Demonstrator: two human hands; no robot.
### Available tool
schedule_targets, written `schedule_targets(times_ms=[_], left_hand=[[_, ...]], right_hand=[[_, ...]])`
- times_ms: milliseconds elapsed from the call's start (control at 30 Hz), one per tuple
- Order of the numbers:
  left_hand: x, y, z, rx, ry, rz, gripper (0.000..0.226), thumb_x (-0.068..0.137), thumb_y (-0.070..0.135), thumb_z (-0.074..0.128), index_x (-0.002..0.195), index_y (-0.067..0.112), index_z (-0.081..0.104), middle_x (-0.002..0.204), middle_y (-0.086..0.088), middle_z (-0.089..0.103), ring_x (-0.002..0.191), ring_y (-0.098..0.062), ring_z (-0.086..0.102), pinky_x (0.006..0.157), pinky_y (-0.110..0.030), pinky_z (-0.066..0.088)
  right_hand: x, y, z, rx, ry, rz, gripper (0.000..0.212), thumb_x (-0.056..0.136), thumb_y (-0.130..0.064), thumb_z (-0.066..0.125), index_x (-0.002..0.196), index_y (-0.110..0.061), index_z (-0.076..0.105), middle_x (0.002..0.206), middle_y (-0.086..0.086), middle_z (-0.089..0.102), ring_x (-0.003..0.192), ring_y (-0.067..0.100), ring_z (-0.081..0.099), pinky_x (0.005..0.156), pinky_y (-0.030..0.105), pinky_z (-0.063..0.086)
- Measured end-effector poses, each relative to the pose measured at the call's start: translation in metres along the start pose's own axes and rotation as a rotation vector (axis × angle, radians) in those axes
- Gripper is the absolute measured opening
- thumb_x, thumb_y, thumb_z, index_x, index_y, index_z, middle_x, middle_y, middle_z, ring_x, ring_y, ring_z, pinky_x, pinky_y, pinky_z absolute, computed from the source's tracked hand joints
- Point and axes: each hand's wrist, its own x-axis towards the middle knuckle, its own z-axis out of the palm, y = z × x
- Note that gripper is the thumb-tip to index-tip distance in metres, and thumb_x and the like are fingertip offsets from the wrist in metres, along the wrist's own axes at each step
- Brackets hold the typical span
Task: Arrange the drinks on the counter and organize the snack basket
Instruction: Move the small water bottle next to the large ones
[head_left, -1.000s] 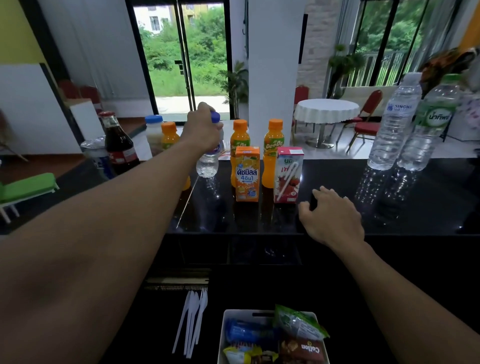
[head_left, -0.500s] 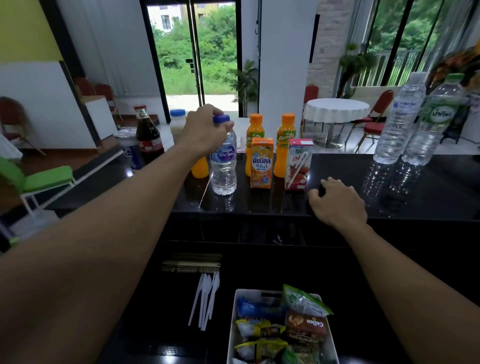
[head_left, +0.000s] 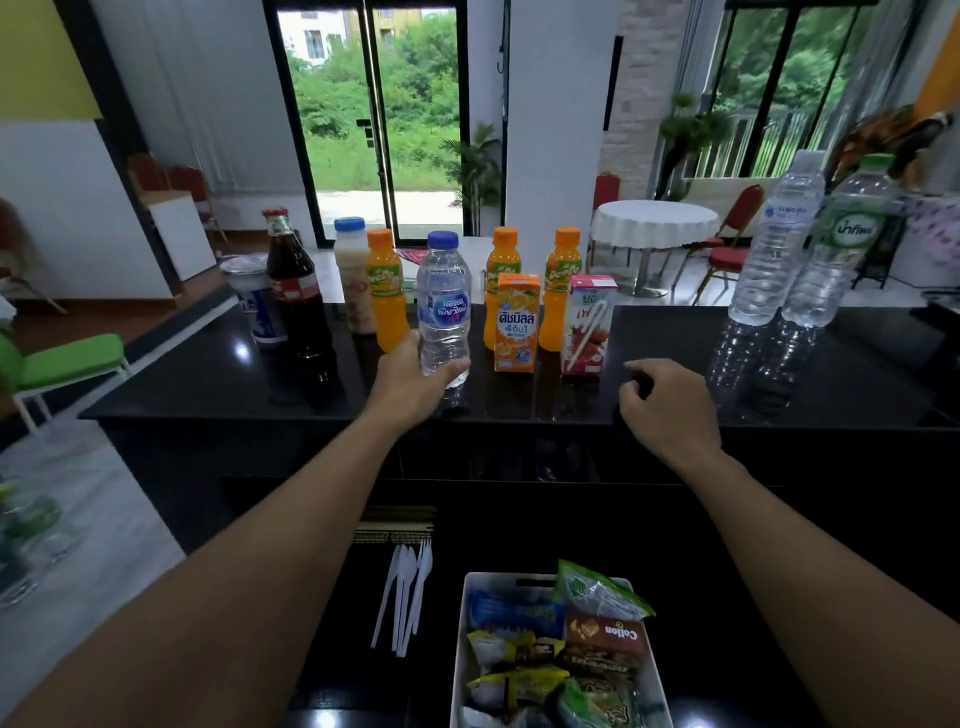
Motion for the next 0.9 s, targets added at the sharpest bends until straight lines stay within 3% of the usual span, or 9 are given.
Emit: schedule_targets(times_ms=[100, 133, 233, 333, 467, 567, 733, 833, 900], left_hand=[[-0.005, 0.003, 0.003, -0.019, -0.007, 0.072, 0.041, 0.078, 0.042, 0.078, 0.111, 0.028, 0.058, 0.098, 0.018, 0.067, 0.089, 0.003, 0.064, 0.076, -0.019, 0.051], [-0.010, 0.005, 0.005, -0.035, -0.021, 0.099, 0.042, 0.079, 0.042, 0.078, 0.113, 0.027, 0.059, 0.097, 0.021, 0.067, 0.088, 0.005, 0.064, 0.075, -0.015, 0.051], [-0.027, 0.020, 0.019, -0.115, -0.076, 0.186, 0.041, 0.079, 0.038, 0.079, 0.115, 0.026, 0.062, 0.094, 0.026, 0.067, 0.088, 0.009, 0.065, 0.070, -0.005, 0.047], [-0.039, 0.042, 0.044, -0.162, -0.130, 0.283, 0.040, 0.078, 0.030, 0.081, 0.114, 0.025, 0.064, 0.091, 0.029, 0.068, 0.086, 0.008, 0.066, 0.070, -0.007, 0.048], [-0.045, 0.074, 0.083, -0.188, -0.202, 0.374, 0.039, 0.077, 0.031, 0.081, 0.112, 0.024, 0.064, 0.097, 0.019, 0.070, 0.088, 0.007, 0.066, 0.075, -0.013, 0.052], [-0.043, 0.099, 0.109, -0.189, -0.348, 0.364, 0.053, 0.078, 0.042, 0.079, 0.125, 0.030, 0.058, 0.112, 0.015, 0.068, 0.099, 0.006, 0.063, 0.083, -0.016, 0.052], [-0.026, 0.127, 0.153, 0.126, -0.496, 0.430, 0.048, 0.093, 0.030, 0.064, 0.137, 0.021, 0.049, 0.136, -0.002, 0.056, 0.114, 0.006, 0.047, 0.088, -0.001, 0.032], [-0.017, 0.139, 0.181, 0.292, -0.553, 0.326, 0.040, 0.101, 0.033, 0.046, 0.133, 0.009, 0.049, 0.139, -0.015, 0.051, 0.128, -0.027, 0.047, 0.097, -0.028, 0.035], [-0.011, 0.145, 0.197, 0.365, -0.581, 0.264, 0.042, 0.103, 0.034, 0.038, 0.134, 0.008, 0.047, 0.140, -0.017, 0.049, 0.129, -0.031, 0.045, 0.101, -0.037, 0.035]], right_hand=[[-0.009, -0.003, -0.005, 0.240, 0.130, -0.092, 0.026, 0.086, -0.006, 0.063, 0.107, -0.014, 0.076, 0.101, 0.001, 0.073, 0.085, 0.010, 0.066, 0.075, 0.002, 0.041], [-0.014, -0.007, -0.007, 0.293, 0.180, -0.127, 0.025, 0.085, -0.004, 0.063, 0.104, -0.014, 0.076, 0.098, 0.000, 0.073, 0.083, 0.007, 0.065, 0.074, 0.001, 0.041], [-0.024, -0.024, -0.011, 0.426, 0.215, -0.273, 0.018, 0.087, -0.010, 0.069, 0.104, -0.012, 0.075, 0.099, -0.003, 0.073, 0.088, 0.003, 0.067, 0.079, 0.009, 0.050], [-0.024, -0.044, -0.024, 0.557, 0.097, -0.336, 0.039, 0.085, -0.027, 0.077, 0.121, -0.014, 0.067, 0.109, -0.005, 0.071, 0.097, 0.000, 0.067, 0.081, 0.010, 0.051], [-0.014, -0.052, -0.045, 0.553, 0.077, -0.275, 0.054, 0.076, -0.046, 0.083, 0.121, -0.028, 0.058, 0.100, -0.017, 0.068, 0.084, -0.002, 0.068, 0.067, 0.010, 0.051], [-0.003, -0.032, -0.067, 0.508, 0.167, -0.193, 0.053, 0.074, -0.042, 0.086, 0.117, -0.021, 0.064, 0.092, -0.016, 0.071, 0.077, -0.003, 0.068, 0.066, 0.012, 0.054], [0.019, 0.014, -0.107, 0.421, 0.251, -0.065, 0.056, 0.073, -0.038, 0.088, 0.120, -0.016, 0.066, 0.100, -0.006, 0.073, 0.079, 0.006, 0.071, 0.071, 0.028, 0.061], [0.039, 0.038, -0.129, 0.368, 0.301, -0.018, 0.059, 0.072, -0.042, 0.088, 0.121, -0.017, 0.066, 0.103, -0.003, 0.074, 0.073, -0.001, 0.068, 0.062, 0.018, 0.057], [0.054, 0.051, -0.140, 0.340, 0.307, -0.002, 0.063, 0.071, -0.044, 0.087, 0.123, -0.016, 0.066, 0.107, -0.001, 0.074, 0.075, 0.001, 0.069, 0.063, 0.020, 0.059]])
